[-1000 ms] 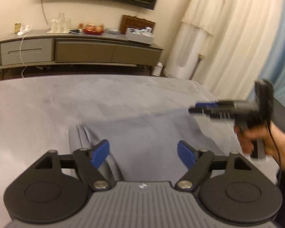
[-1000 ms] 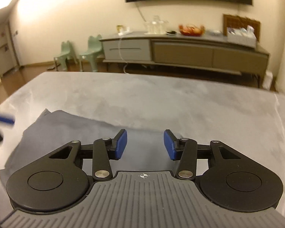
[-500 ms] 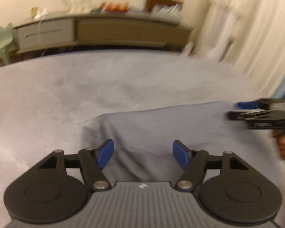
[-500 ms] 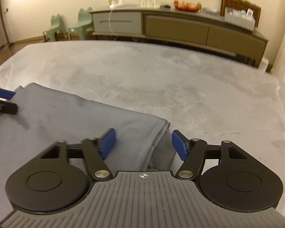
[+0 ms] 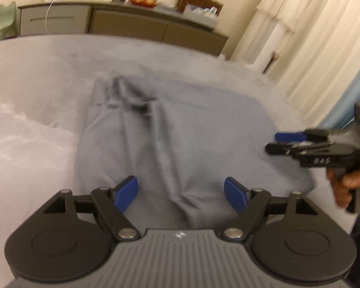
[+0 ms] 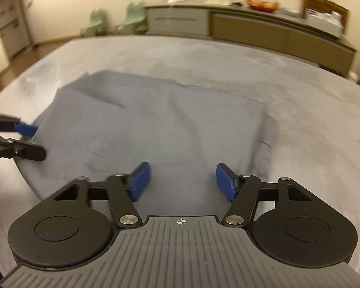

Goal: Fold clothes

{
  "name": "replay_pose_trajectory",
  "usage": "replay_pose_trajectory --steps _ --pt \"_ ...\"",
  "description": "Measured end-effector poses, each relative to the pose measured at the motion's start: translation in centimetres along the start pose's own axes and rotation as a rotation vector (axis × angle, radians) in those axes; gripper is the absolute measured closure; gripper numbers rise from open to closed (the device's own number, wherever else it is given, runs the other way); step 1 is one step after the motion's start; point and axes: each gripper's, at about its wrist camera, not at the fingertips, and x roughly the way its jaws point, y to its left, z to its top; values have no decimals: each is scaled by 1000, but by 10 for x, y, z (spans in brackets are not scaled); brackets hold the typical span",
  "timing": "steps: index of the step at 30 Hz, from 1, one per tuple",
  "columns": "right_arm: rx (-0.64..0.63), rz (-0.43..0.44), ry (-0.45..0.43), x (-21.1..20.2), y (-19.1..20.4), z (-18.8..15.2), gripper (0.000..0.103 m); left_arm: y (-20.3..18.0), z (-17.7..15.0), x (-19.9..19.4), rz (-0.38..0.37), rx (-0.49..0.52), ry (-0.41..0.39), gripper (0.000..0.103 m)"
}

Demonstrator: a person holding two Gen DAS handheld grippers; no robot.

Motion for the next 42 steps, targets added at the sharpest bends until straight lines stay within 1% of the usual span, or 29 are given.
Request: replay_pose_trajectory --steps 1,2,3,4,5,6,7,10,12,15,17,18,19,21,22,24,26,30,34,37,42 --pt "13 21 -27 -8 3 -3 40 -7 -2 -4 -2 33 -14 21" --pt "20 49 -49 -15 7 -7 40 -11 -7 -2 12 61 -9 18" --pt "16 73 -51 -18 12 -12 41 -13 -12 4 34 82 9 14" --pt "5 76 -22 -14 16 -17 41 -11 -18 12 54 87 28 10" --pt "-14 53 21 -4 20 -23 40 -6 -24 17 59 88 22 4" --pt "-30 27 37 2 23 -27 35 -5 -26 18 56 91 8 3" --pt "-42 9 32 4 24 -28 33 -4 -25 18 57 89 6 4" --pt "-12 -31 21 -2 22 -27 33 -8 -22 14 73 74 17 5" --pt "10 -35 -21 -17 26 -30 35 -8 -24 4 66 50 12 6" --pt "43 -37 -87 -40 33 -37 30 -4 -29 -10 36 18 -14 5" --pt "73 -64 -71 -41 36 -44 24 3 -33 -8 38 -7 -10 5" --pt "89 -79 -57 -41 37 -46 24 7 -36 -7 43 -19 -7 5" --pt "93 -89 -35 -37 38 -49 24 11 -39 -6 45 -29 -11 2" --pt "82 -104 11 -25 39 -52 23 13 -38 -4 43 -34 -14 0" --pt "72 -115 17 -20 38 -51 20 11 -36 -2 47 -32 -12 0" --pt "55 -137 26 -9 36 -47 18 8 -28 5 65 -14 -3 0" --pt "37 -163 23 8 32 -33 18 9 -16 14 82 -5 4 0" --pt "10 -183 -9 42 20 0 18 25 18 38 123 -40 14 0" --pt "105 -166 -55 71 -12 23 18 32 48 62 170 -69 31 0" --pt "169 -155 -79 88 -34 37 18 28 50 68 198 -59 41 0" --pt "164 -154 -61 84 -36 38 19 25 46 69 215 -14 31 0"
